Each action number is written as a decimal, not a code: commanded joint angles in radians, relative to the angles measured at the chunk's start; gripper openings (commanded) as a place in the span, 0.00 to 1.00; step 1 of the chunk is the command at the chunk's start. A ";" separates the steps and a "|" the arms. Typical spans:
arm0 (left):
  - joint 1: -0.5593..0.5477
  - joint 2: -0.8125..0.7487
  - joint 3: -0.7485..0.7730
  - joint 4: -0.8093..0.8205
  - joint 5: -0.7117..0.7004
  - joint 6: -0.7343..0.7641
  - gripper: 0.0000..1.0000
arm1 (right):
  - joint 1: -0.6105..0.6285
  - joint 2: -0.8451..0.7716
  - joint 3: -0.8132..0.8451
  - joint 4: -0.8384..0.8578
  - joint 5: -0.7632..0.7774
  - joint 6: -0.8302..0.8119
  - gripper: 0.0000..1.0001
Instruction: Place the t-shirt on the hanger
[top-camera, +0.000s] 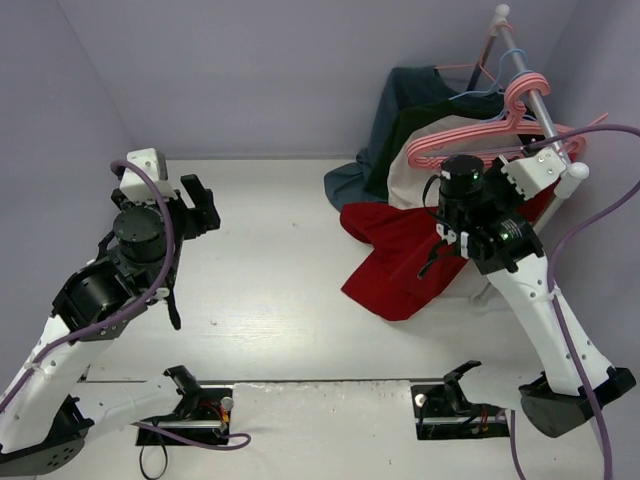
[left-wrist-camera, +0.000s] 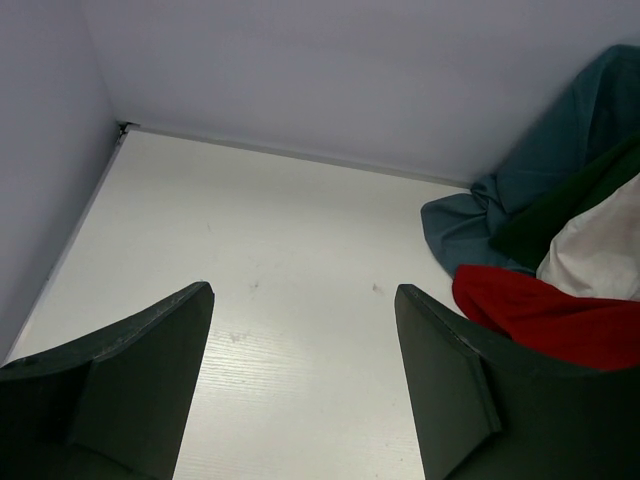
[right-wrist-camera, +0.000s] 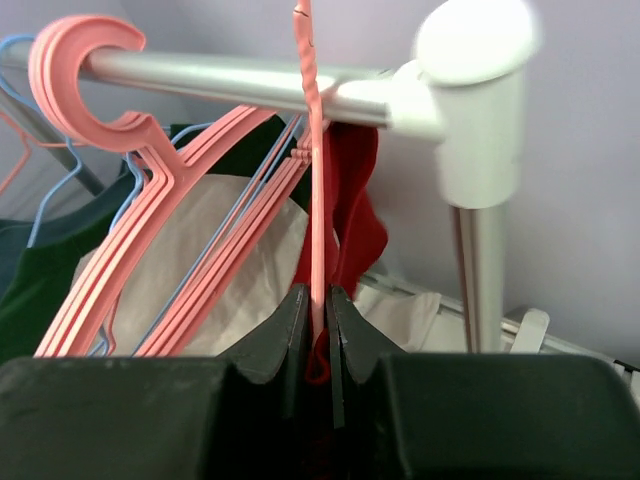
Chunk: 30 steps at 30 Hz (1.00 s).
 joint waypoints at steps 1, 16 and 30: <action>0.009 -0.021 0.002 0.035 0.000 0.027 0.69 | -0.091 0.046 0.060 0.061 -0.065 0.000 0.00; 0.011 -0.061 -0.029 0.035 -0.027 0.058 0.69 | -0.160 0.081 -0.099 0.088 -0.307 0.124 0.01; 0.014 -0.078 -0.017 -0.005 -0.074 0.134 0.70 | -0.051 -0.087 -0.109 0.112 -0.416 -0.156 1.00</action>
